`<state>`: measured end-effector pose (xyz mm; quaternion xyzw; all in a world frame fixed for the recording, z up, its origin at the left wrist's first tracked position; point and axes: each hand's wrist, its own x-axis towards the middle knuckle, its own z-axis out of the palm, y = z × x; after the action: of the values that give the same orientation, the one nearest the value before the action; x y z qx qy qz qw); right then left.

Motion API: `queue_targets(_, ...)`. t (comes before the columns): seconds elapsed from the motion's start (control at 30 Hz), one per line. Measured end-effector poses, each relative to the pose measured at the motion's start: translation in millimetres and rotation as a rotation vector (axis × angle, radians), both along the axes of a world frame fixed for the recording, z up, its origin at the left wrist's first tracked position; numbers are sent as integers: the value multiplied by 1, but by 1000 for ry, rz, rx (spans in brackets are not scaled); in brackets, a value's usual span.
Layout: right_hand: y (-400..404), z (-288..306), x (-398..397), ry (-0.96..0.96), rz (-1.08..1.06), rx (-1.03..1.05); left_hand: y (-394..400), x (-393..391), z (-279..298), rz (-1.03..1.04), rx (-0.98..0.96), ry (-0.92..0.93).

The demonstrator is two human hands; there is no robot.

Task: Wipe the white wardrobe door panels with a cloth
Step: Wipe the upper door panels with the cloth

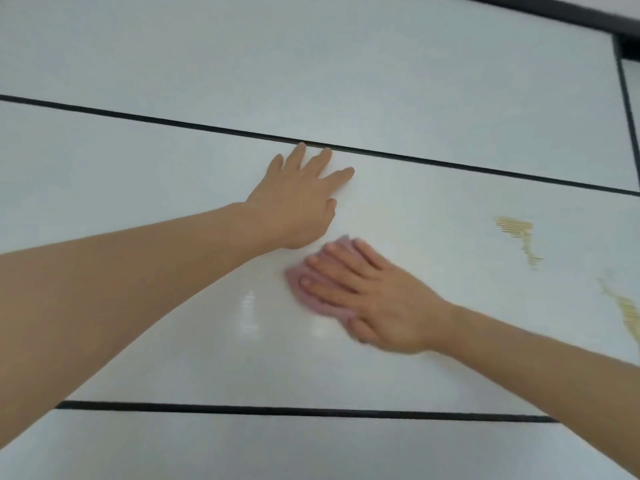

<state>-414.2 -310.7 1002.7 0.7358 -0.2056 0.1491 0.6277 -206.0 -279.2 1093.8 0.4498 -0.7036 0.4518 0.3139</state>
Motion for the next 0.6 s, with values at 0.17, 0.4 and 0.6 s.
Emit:
queue_targets(0.17, -2, 94, -54, -976, 36, -41, -4, -24, 4, 125, -151, 23)
queue_targets(0.4, -3, -87, -6, 131, 202, 111, -3, -47, 7, 65, -202, 110)
queue_targets(0.6, -14, 49, -86, -358, 50, -120, -1, -50, 9, 76, -176, 106)
